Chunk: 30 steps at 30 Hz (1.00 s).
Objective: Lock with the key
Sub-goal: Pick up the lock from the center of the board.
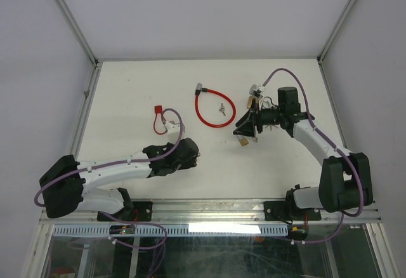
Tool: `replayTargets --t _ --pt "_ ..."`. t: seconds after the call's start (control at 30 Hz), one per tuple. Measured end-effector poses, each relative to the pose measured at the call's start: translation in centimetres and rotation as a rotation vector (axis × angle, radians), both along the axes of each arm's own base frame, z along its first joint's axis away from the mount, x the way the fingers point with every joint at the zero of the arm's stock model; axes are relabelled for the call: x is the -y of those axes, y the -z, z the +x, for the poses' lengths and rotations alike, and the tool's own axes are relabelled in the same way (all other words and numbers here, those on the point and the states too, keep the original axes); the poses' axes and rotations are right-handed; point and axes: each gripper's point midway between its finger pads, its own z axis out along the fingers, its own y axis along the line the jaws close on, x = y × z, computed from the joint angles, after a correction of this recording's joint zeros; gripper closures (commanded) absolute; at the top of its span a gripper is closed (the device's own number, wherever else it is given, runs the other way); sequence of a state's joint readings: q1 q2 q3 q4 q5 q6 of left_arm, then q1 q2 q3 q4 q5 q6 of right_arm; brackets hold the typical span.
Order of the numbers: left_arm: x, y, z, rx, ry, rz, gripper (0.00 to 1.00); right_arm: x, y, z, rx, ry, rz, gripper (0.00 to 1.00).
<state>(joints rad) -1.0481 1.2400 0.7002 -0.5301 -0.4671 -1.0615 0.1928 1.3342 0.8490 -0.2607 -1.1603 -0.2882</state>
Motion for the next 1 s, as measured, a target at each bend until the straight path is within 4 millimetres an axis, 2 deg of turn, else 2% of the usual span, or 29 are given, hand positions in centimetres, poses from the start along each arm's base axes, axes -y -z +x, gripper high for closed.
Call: replayTargets --t 0.17,0.5,0.8,1.0 --pt "3.1 0.1 0.0 0.046 0.109 -0.034 0.87 -0.3 1.3 0.3 -0.068 0.017 0.018 0.42" --pt "7.9 -1.3 0.1 0.159 0.284 -0.115 0.87 -0.6 1.9 1.1 -0.120 0.032 0.038 0.42" --pt "9.5 -0.5 0.3 0.190 0.353 -0.110 0.87 -0.8 2.6 1.6 -0.203 0.071 0.052 0.43" --pt "10.2 -0.6 0.6 0.219 0.378 -0.115 0.87 -1.1 4.4 1.9 -0.318 0.096 0.047 0.43"
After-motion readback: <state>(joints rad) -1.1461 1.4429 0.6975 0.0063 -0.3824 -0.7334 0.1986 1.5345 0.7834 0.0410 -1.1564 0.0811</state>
